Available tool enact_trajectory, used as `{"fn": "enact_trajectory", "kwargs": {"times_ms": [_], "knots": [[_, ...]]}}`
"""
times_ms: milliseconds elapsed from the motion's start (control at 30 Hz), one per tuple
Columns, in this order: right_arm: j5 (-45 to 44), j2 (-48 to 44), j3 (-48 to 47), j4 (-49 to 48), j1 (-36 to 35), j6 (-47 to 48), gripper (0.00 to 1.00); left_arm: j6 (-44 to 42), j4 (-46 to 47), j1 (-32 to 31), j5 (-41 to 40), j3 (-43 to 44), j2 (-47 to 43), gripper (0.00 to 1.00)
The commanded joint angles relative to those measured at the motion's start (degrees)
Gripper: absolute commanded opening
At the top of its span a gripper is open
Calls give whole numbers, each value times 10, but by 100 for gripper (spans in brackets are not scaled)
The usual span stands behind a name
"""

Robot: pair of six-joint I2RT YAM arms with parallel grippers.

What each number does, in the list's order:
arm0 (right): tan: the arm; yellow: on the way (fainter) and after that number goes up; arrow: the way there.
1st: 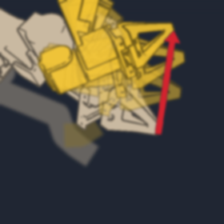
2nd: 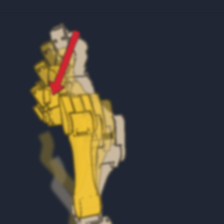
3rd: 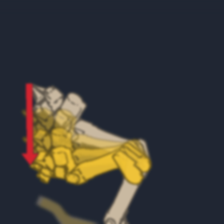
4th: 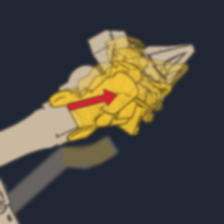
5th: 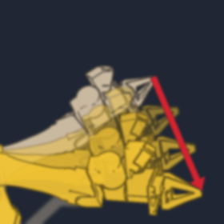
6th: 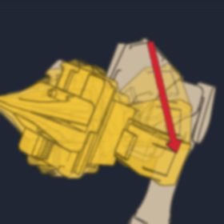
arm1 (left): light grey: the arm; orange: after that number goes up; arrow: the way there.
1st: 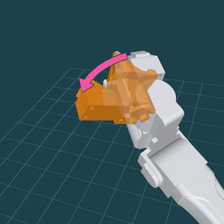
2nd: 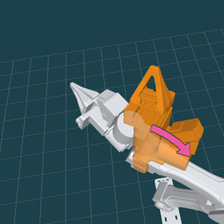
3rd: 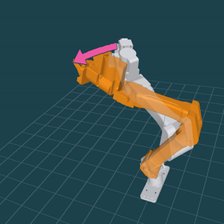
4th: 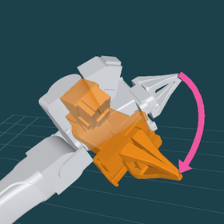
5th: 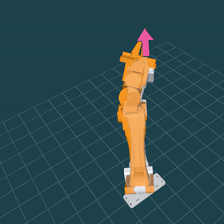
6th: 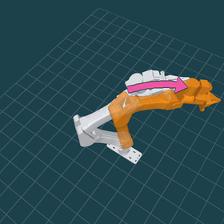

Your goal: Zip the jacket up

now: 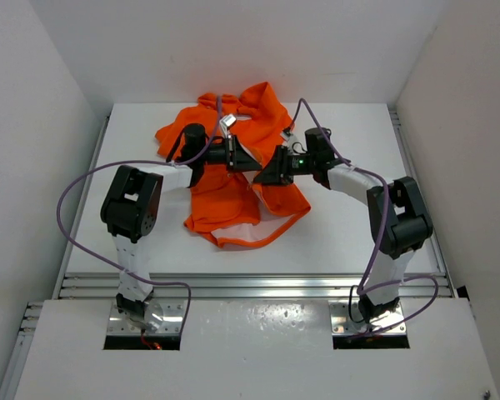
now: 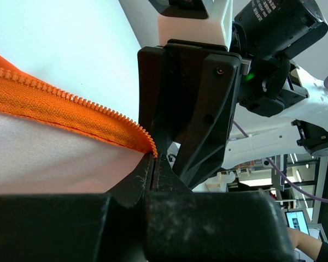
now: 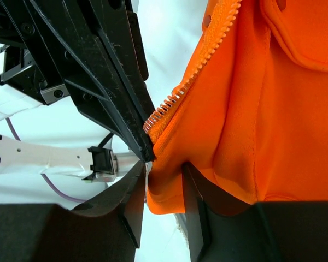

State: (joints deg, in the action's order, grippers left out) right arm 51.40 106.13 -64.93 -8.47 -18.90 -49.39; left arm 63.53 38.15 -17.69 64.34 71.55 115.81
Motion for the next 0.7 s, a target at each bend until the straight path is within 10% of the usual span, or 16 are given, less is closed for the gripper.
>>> {"fn": "enact_trajectory", "kwargs": {"times_ms": [0, 433, 667], "knots": [[-1, 2, -27, 1, -4, -1, 34, -4, 20, -14, 3, 22, -11, 0], [-3, -7, -20, 15, 2, 25, 1, -4, 20, -14, -3, 27, -11, 1], [66, -48, 6, 28, 51, 106, 0, -165, -158, 6, -33, 27, -57, 25]]}}
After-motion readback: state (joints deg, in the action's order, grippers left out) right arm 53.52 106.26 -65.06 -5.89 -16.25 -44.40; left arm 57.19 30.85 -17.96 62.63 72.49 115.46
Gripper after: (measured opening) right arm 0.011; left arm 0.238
